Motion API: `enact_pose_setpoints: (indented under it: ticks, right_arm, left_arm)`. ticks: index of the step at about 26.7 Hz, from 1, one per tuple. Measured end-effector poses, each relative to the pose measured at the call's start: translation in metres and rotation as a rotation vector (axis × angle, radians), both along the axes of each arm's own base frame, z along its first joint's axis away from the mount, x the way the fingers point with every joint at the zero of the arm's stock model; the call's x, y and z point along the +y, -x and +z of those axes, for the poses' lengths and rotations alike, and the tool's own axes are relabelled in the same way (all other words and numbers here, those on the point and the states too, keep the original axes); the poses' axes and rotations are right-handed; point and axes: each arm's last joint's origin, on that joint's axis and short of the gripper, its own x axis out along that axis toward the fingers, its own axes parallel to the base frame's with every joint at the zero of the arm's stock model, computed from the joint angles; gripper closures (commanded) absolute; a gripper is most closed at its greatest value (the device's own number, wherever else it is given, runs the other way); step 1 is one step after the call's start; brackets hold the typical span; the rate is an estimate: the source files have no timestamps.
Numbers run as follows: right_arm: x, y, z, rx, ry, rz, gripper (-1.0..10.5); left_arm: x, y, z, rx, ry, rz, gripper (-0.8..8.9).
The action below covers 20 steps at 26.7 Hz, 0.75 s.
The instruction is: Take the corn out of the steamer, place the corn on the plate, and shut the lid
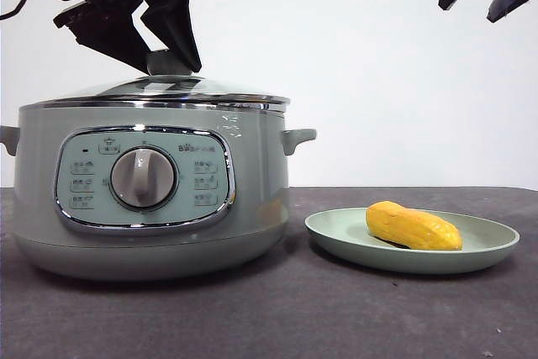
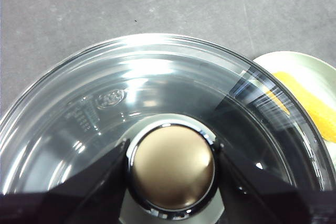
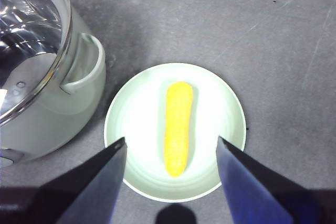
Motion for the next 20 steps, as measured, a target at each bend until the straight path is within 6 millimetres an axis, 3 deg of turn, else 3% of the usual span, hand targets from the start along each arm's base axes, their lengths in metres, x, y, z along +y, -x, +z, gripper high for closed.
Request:
enact_pose_setpoints:
  ticks: [17,19,20]
  right_arm:
    - [0.0002,-0.0005,0.0005,-0.007,-0.003,0.000,6.6]
    - [0.0002,-0.0005,0.0005,-0.007,-0.003,0.000,6.6]
    - [0.0002,-0.0004,0.0005,-0.007,-0.003,0.000,6.6]
  left_arm:
    - [0.0012,0.0023,0.0075,0.037,-0.050,0.001,8.22]
    - [0.0011,0.0020,0.0091,0.032,-0.050,0.002,8.03]
    - [0.0012,0.0020,0.0090,0.032,-0.051,0.002,7.34]
